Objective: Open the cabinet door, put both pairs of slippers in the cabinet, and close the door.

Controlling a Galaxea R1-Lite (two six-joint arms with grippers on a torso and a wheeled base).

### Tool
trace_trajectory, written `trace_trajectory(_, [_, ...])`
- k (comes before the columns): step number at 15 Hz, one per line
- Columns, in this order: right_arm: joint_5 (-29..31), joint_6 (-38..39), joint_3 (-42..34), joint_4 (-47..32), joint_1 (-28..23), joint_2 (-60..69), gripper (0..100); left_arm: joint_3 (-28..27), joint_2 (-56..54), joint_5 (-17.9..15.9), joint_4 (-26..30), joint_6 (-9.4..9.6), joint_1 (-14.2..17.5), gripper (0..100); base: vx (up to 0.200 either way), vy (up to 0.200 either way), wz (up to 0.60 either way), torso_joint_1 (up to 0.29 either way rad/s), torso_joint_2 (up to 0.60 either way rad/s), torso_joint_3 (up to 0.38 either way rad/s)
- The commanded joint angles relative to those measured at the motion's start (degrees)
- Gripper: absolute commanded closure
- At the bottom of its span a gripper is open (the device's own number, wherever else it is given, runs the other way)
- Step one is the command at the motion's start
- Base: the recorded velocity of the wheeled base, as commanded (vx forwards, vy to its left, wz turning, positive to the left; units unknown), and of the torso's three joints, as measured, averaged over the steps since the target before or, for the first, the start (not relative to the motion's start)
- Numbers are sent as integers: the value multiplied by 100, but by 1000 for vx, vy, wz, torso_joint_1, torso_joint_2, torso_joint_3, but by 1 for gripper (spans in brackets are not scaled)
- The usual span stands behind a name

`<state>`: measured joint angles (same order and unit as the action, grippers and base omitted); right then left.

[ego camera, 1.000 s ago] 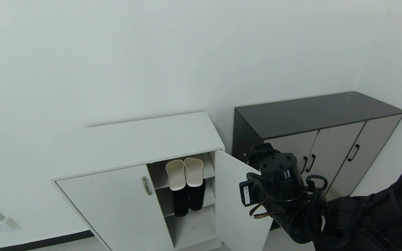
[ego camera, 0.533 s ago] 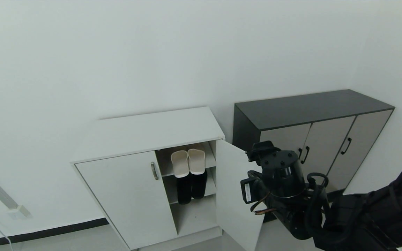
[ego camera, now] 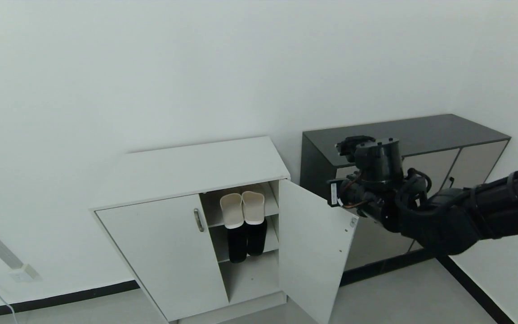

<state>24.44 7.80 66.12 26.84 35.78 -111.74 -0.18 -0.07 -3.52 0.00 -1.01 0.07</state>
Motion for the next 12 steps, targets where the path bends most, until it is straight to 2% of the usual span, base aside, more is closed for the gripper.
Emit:
trace_trajectory(1, [-265, 81, 876, -399, -388, -428, 100, 1, 7, 1, 0, -4, 1, 100, 0, 0, 0, 0, 0, 0])
trace_trajectory(5, [-651, 116, 1535, -390, -739, -1245, 100, 1, 7, 1, 0, -4, 1, 100, 0, 0, 0, 0, 0, 0])
trace_trajectory(12, [-722, 274, 1764, -373, -906, -1887, 100, 1, 7, 1, 0, -4, 1, 100, 0, 0, 0, 0, 0, 0])
